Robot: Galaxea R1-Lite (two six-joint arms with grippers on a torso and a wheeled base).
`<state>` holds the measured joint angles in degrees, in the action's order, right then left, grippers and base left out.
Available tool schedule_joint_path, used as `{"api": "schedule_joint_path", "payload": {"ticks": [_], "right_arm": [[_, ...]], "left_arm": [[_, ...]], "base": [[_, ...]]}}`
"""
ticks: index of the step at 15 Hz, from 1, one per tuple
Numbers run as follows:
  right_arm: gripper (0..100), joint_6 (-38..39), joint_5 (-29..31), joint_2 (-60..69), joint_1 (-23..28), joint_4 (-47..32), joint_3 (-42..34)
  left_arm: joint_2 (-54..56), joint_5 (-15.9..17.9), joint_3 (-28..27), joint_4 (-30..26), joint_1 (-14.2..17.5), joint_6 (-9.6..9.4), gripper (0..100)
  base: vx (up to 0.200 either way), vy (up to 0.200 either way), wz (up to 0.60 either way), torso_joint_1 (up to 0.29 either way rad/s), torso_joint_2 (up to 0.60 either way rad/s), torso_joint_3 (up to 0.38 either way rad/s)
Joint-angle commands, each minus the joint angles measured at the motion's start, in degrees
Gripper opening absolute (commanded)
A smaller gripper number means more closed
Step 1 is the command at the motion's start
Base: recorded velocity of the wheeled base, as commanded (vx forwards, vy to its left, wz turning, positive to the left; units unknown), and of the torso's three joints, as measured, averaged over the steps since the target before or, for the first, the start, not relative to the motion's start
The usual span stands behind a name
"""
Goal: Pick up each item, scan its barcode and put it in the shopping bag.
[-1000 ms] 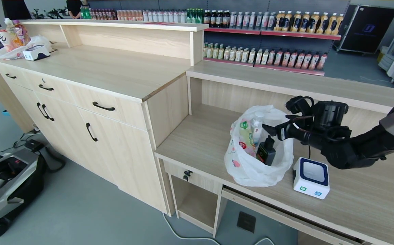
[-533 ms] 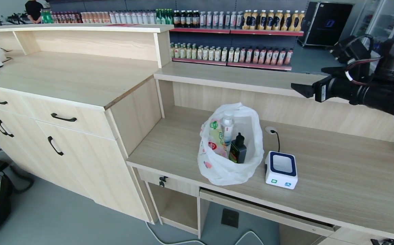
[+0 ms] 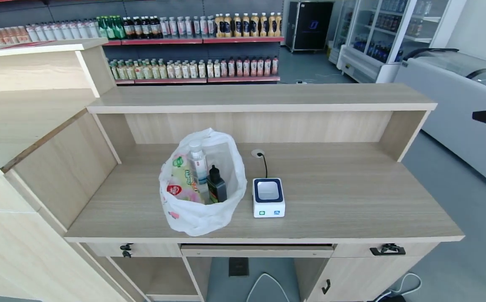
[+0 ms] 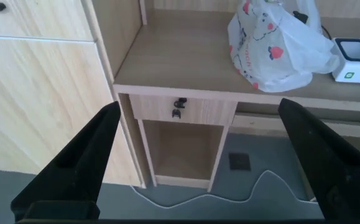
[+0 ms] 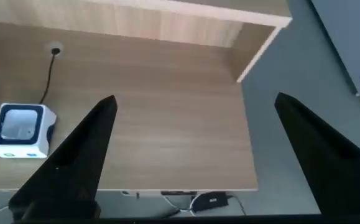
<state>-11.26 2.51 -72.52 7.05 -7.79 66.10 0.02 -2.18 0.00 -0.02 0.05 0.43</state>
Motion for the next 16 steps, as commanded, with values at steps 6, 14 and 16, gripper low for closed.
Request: {"api": "schedule_joint_path", "payload": {"ticks": [6, 14, 16], "right_arm": [[100, 4.1, -8.2, 54.6, -1.1, 21.7, -66.1], [100, 8.5, -3.2, 72.5, -7.3, 7.3, -66.0], [100, 9.2, -3.2, 72.5, -7.3, 7.3, -66.0]], "left_arm": [[0.0, -0.1, 0.0, 0.0, 0.0, 0.01, 100], [0.0, 0.0, 0.0, 0.0, 0.0, 0.01, 100], [0.0, 0.0, 0.0, 0.0, 0.0, 0.01, 100]], "base": [[0.0, 0.0, -0.1, 0.001, 0.0, 0.0], [0.0, 0.0, 0.0, 0.0, 0.0, 0.0], [0.0, 0.0, 0.0, 0.0, 0.0, 0.0]]}}
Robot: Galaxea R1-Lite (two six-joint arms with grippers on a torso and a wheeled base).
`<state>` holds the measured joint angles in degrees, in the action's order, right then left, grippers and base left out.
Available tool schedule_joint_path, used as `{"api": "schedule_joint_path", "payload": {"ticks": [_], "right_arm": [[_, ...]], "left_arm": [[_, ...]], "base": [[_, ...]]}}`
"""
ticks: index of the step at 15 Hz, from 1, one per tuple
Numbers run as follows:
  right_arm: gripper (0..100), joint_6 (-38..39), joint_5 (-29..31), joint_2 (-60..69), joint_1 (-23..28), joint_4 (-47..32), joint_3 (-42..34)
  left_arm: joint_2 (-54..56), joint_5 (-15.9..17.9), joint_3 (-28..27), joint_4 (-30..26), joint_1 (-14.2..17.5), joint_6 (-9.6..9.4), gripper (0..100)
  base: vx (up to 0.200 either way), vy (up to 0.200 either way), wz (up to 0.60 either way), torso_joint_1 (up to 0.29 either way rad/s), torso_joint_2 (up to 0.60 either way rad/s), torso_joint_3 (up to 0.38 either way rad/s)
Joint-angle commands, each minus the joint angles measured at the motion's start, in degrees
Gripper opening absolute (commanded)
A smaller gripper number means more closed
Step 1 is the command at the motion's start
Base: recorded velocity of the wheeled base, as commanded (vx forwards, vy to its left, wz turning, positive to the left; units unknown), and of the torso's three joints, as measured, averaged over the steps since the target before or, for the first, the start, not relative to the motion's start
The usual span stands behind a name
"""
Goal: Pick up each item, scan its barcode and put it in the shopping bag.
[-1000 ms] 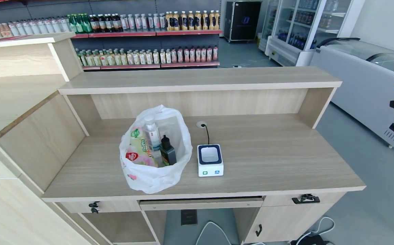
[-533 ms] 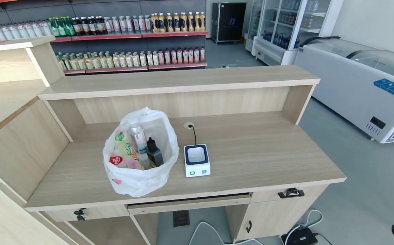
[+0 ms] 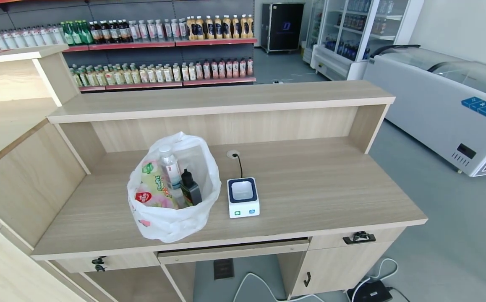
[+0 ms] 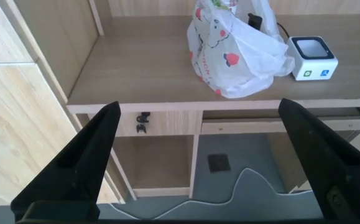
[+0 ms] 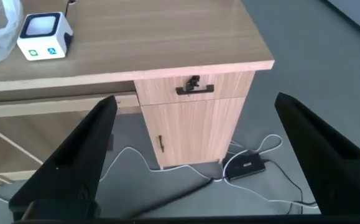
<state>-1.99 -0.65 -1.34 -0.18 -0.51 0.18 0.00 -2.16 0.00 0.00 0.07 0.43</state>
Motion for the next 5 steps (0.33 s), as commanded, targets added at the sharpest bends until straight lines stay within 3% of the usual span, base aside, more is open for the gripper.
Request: {"api": "schedule_joint_path", "payload": {"ticks": [1, 5], "right_arm": [[100, 0.0, 0.0, 1.3, -0.1, 0.0, -0.1], [100, 0.0, 0.0, 1.3, -0.1, 0.0, -0.1]], "left_arm": [[0.0, -0.1, 0.0, 0.0, 0.0, 0.01, 100], [0.0, 0.0, 0.0, 0.0, 0.0, 0.01, 100]], "base": [[0.0, 0.0, 0.0, 0.0, 0.0, 0.0], [0.0, 0.0, 0.0, 0.0, 0.0, 0.0]]}}
